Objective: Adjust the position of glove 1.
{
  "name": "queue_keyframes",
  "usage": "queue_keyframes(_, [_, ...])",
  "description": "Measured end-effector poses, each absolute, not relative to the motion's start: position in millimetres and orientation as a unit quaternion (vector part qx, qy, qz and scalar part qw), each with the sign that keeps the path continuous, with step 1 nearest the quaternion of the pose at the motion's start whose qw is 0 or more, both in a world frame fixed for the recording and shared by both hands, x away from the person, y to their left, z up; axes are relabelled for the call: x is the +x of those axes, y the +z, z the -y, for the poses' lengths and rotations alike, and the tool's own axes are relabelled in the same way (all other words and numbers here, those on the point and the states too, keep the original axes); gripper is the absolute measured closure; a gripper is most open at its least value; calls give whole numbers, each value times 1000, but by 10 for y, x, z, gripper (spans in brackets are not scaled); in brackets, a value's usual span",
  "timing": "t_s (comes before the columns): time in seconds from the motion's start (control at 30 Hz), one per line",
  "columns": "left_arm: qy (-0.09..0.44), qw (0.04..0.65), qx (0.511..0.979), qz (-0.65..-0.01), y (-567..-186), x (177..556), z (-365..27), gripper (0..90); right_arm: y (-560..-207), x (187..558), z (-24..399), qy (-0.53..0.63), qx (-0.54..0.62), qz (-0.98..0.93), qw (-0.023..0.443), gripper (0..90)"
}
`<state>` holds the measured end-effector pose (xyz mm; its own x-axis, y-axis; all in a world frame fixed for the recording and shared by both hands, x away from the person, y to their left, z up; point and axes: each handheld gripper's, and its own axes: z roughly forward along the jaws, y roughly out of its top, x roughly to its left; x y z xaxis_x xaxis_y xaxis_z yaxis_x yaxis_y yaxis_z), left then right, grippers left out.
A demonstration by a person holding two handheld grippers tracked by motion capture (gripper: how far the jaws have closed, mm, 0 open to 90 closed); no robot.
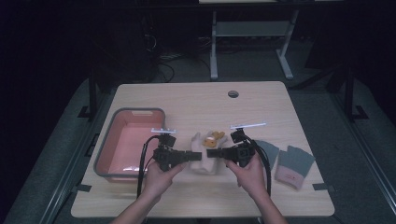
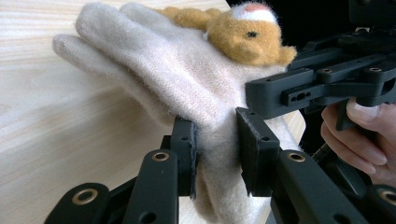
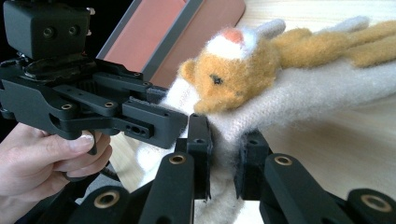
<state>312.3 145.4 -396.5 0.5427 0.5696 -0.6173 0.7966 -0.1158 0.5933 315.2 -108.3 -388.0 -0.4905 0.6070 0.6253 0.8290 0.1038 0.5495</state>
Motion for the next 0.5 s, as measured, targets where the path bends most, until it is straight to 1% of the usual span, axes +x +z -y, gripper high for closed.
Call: queue_keyframes(0.5, [-109, 491, 730, -463, -3757, 3191, -1627, 697, -3655, 3272, 928, -460, -475, 741, 117, 790])
